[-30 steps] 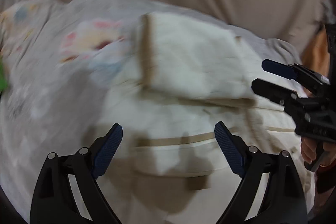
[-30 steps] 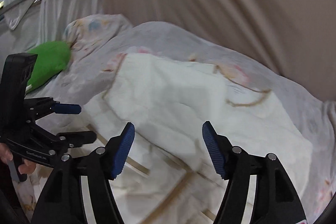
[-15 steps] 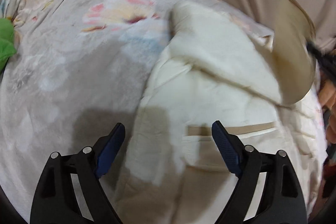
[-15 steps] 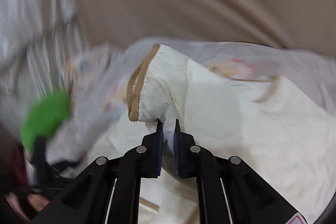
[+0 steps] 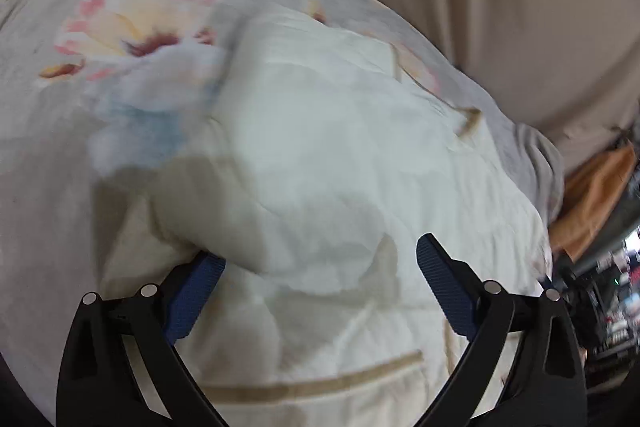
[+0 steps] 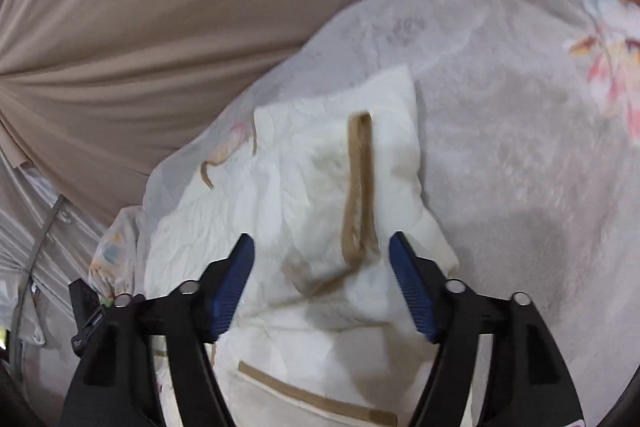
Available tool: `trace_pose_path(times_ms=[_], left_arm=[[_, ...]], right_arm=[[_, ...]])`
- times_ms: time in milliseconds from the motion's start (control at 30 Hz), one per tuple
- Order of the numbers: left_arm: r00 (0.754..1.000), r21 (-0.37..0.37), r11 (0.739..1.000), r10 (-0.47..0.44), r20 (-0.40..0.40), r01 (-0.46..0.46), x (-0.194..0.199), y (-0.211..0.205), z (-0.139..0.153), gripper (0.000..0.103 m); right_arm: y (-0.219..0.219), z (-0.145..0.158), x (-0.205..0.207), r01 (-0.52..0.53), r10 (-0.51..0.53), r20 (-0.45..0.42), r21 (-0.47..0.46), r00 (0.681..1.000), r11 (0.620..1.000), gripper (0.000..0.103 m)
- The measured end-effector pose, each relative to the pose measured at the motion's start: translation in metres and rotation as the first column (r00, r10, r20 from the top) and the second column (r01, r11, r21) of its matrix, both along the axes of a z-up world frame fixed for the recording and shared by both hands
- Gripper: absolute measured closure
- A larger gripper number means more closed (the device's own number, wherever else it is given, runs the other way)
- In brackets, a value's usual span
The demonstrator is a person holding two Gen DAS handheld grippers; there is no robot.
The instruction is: Fold large clothes
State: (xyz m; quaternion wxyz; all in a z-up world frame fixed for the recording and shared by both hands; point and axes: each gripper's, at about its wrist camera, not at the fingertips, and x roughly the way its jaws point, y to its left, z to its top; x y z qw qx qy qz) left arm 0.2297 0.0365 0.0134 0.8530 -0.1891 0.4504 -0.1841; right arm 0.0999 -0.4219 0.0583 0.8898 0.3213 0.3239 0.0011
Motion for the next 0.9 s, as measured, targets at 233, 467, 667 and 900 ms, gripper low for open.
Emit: trace_pose_path(times_ms=[233,467,667,900], left_arm=[[0.990,0.125,0.983,0.124,0.063,-0.131,0.017,0.011,0.013,0.080],[0.983,0.274,0.948,0.132,0.131,-0.164,0.015,0.009,0.005,0.082],[0.980,0.315,0.936,0.111,0.163,-0.158,0.011,0.002,-0.009,0.080],[0.984,0.291,0.952,0.046,0.170,-0.094,-0.028,0.013,0.022,0.076]], right_arm=[[0.052,0.027,0.051,-0.112,0.112,-0.016,-0.217,0.994,0.970,0.097],[0.062,0.019,0.056,-0.120,0.118,-0.027,-0.350,0.993,0.929,0.098],[0.034,-0.019,0.056,-0.090,0.067,-0.094,-0.265,0.993,0.960,0.095],[0.011,0.005,0.015,0.036,-0.064,-0.078,-0.327,0.995,0.944,0.075]])
